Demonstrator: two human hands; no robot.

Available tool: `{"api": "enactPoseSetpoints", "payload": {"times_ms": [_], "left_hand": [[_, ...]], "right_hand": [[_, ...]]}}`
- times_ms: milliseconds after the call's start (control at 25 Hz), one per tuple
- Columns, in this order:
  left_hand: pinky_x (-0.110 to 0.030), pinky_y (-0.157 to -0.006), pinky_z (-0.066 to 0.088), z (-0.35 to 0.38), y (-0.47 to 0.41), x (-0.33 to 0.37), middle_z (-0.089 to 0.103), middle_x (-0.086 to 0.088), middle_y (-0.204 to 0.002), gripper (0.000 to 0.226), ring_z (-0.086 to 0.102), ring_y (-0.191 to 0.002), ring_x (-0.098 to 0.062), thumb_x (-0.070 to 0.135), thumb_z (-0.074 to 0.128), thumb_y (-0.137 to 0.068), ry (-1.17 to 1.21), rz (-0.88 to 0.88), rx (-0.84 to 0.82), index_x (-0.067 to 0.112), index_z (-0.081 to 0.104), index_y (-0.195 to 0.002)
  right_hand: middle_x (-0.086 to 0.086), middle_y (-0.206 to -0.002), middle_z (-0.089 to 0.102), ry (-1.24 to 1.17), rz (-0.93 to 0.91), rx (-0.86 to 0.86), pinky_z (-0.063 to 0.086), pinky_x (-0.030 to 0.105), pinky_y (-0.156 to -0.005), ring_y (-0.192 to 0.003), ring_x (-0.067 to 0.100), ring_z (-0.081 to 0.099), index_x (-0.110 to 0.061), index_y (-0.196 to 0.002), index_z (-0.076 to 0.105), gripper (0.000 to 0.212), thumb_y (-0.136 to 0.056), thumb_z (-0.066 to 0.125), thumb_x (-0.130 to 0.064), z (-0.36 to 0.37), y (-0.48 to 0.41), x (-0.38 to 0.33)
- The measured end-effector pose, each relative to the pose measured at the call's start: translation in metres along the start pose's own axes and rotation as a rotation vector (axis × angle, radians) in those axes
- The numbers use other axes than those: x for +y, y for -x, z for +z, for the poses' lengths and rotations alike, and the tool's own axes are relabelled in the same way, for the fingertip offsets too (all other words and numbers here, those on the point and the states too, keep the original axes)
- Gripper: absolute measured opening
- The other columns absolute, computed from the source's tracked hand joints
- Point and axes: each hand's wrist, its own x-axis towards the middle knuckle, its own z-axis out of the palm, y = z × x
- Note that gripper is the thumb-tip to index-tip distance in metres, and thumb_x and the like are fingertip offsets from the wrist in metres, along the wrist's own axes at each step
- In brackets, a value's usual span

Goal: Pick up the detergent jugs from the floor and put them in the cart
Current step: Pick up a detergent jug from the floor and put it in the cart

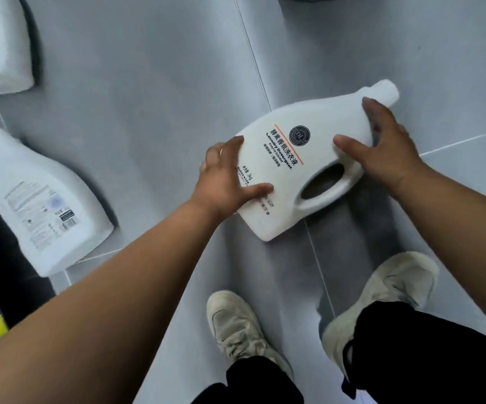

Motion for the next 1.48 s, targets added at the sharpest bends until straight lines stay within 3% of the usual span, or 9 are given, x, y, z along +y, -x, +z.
{"api": "enactPoseSetpoints", "payload": {"times_ms": [120, 280, 520, 760, 1000, 1120, 1280, 1400, 1480], "left_hand": [[-0.021, -0.103, 0.032, 0.008, -0.004, -0.016, 0.038, 0.002, -0.138, 0.109, 0.039, -0.12, -0.006, 0.052, 0.09, -0.049, 0.155, -0.013, 0.068, 0.033, 0.033, -0.139], [-0.04, -0.099, 0.05, 0.018, -0.01, -0.025, 0.054, 0.004, -0.13, 0.098, 0.059, -0.115, -0.014, 0.056, 0.084, -0.047, 0.432, -0.109, 0.149, 0.046, 0.031, -0.129], [-0.05, -0.091, 0.055, 0.032, -0.009, -0.016, 0.064, -0.007, -0.118, 0.081, 0.066, -0.104, -0.025, 0.042, 0.083, -0.057, 0.738, -0.209, 0.266, 0.043, 0.042, -0.127], [-0.036, -0.086, 0.057, 0.014, 0.019, 0.007, 0.064, 0.0, -0.112, 0.07, 0.067, -0.1, -0.019, 0.025, 0.08, -0.067, 0.819, -0.155, 0.301, 0.035, 0.046, -0.127], [-0.017, -0.072, 0.051, -0.091, 0.101, 0.11, 0.061, 0.01, -0.106, 0.055, 0.062, -0.09, 0.0, 0.016, 0.078, -0.071, 0.697, 0.046, 0.217, 0.025, 0.055, -0.12], [-0.018, -0.076, 0.052, -0.154, 0.155, 0.184, 0.061, 0.01, -0.108, 0.052, 0.062, -0.094, -0.002, 0.018, 0.079, -0.069, 0.668, 0.136, 0.167, 0.027, 0.059, -0.116], [-0.034, -0.087, 0.055, -0.248, 0.25, 0.294, 0.063, 0.002, -0.113, 0.051, 0.062, -0.104, -0.015, 0.029, 0.083, -0.059, 0.689, 0.28, 0.093, 0.033, 0.065, -0.107], [-0.028, -0.081, 0.054, -0.308, 0.314, 0.37, 0.064, 0.003, -0.108, 0.051, 0.062, -0.097, -0.011, 0.02, 0.082, -0.062, 0.67, 0.432, 0.027, 0.027, 0.063, -0.109], [-0.023, -0.08, 0.053, -0.348, 0.368, 0.423, 0.063, 0.007, -0.107, 0.052, 0.062, -0.095, -0.005, 0.019, 0.081, -0.063, 0.644, 0.548, -0.028, 0.026, 0.063, -0.111]], "right_hand": [[-0.001, -0.151, 0.036, -0.009, -0.013, -0.06, 0.029, 0.024, -0.103, -0.131, 0.018, 0.039, -0.047, -0.146, 0.025, 0.087, -0.076, 0.078, -0.045, 0.006, -0.015, 0.003], [-0.005, -0.146, 0.04, -0.095, -0.026, -0.039, 0.029, 0.019, -0.095, -0.12, 0.011, 0.041, -0.049, -0.142, 0.028, 0.095, -0.061, 0.077, -0.049, 0.01, -0.019, 0.006], [-0.011, -0.137, 0.045, -0.157, -0.012, -0.015, 0.036, 0.024, -0.098, -0.118, 0.012, 0.046, -0.05, -0.137, 0.034, 0.09, -0.058, 0.078, -0.048, 0.011, -0.019, 0.004], [-0.011, -0.126, 0.049, -0.196, -0.055, -0.011, 0.041, 0.027, -0.097, -0.112, 0.014, 0.05, -0.048, -0.135, 0.038, 0.085, -0.065, 0.086, -0.039, -0.012, 0.0, -0.018], [-0.018, -0.129, 0.046, -0.392, -0.044, 0.123, 0.041, 0.018, -0.096, -0.114, 0.005, 0.048, -0.044, -0.136, 0.038, 0.087, -0.063, 0.086, -0.036, -0.105, 0.107, -0.103], [-0.018, -0.133, 0.045, -0.473, -0.03, 0.222, 0.042, 0.02, -0.098, -0.115, 0.003, 0.049, -0.045, -0.134, 0.038, 0.089, -0.057, 0.083, -0.04, -0.171, 0.178, -0.16], [-0.016, -0.131, 0.047, -0.541, -0.072, 0.354, 0.045, 0.028, -0.102, -0.112, 0.001, 0.051, -0.042, -0.136, 0.037, 0.09, -0.06, 0.086, -0.031, -0.271, 0.294, -0.252], [-0.017, -0.125, 0.045, -0.611, -0.157, 0.479, 0.045, 0.019, -0.097, -0.104, -0.013, 0.049, -0.039, -0.136, 0.036, 0.09, -0.061, 0.085, -0.028, -0.334, 0.379, -0.311], [-0.012, -0.129, 0.045, -0.643, -0.199, 0.587, 0.045, 0.015, -0.095, -0.105, -0.011, 0.05, -0.04, -0.134, 0.036, 0.089, -0.059, 0.084, -0.033, -0.372, 0.444, -0.349]]}}
